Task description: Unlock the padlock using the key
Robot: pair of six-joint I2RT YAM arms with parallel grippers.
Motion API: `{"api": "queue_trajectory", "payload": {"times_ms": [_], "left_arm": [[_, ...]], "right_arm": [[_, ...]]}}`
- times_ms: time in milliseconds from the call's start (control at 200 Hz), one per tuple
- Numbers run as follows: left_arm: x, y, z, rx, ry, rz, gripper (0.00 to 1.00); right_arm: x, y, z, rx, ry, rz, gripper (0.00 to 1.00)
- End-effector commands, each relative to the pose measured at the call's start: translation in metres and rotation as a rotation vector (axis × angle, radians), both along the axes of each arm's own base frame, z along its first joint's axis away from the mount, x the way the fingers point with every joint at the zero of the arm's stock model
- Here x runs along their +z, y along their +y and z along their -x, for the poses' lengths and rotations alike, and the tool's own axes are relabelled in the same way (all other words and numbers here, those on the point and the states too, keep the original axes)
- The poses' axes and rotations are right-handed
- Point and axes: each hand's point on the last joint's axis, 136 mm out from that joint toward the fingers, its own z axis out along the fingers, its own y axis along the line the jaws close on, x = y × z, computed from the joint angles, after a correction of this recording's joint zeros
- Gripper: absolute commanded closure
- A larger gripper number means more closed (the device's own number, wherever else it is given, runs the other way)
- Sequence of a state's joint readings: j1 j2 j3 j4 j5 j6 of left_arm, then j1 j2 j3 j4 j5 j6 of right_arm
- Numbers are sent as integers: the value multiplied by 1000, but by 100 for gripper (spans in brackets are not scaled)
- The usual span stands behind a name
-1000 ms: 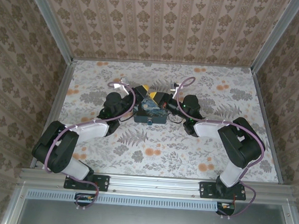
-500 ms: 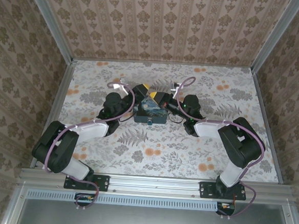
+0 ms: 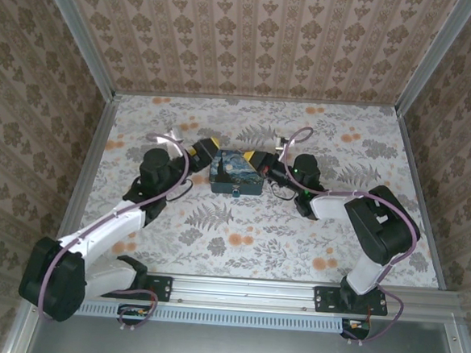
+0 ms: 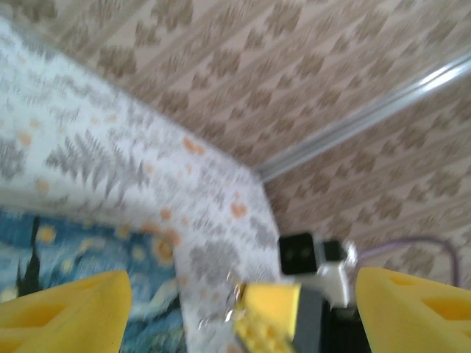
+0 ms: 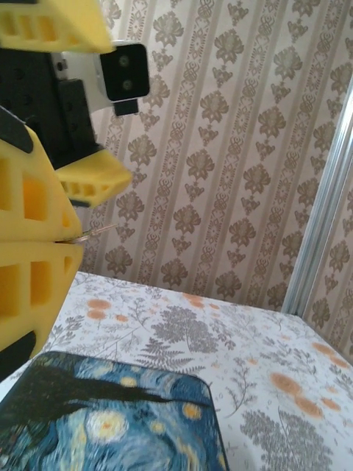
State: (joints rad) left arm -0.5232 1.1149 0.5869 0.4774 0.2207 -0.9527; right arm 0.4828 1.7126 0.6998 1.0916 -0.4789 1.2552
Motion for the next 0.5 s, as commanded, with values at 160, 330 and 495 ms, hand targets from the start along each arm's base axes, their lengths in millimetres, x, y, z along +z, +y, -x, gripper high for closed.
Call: {"api": "queue_trajectory", "payload": {"times_ms": [160,330,495], "left_arm": [[-92,-48,55,-258,29,-469,15],[-129,-69,64,-322,17,-578,17],[-157,-75,58,-331,20,-642,22]], "right_arm": [[-4,-18,-4,-55,-8,32,100],[-17,-24,-6,-75,16,52,100],[-26,-29,-11,-85,35,60,100]]}}
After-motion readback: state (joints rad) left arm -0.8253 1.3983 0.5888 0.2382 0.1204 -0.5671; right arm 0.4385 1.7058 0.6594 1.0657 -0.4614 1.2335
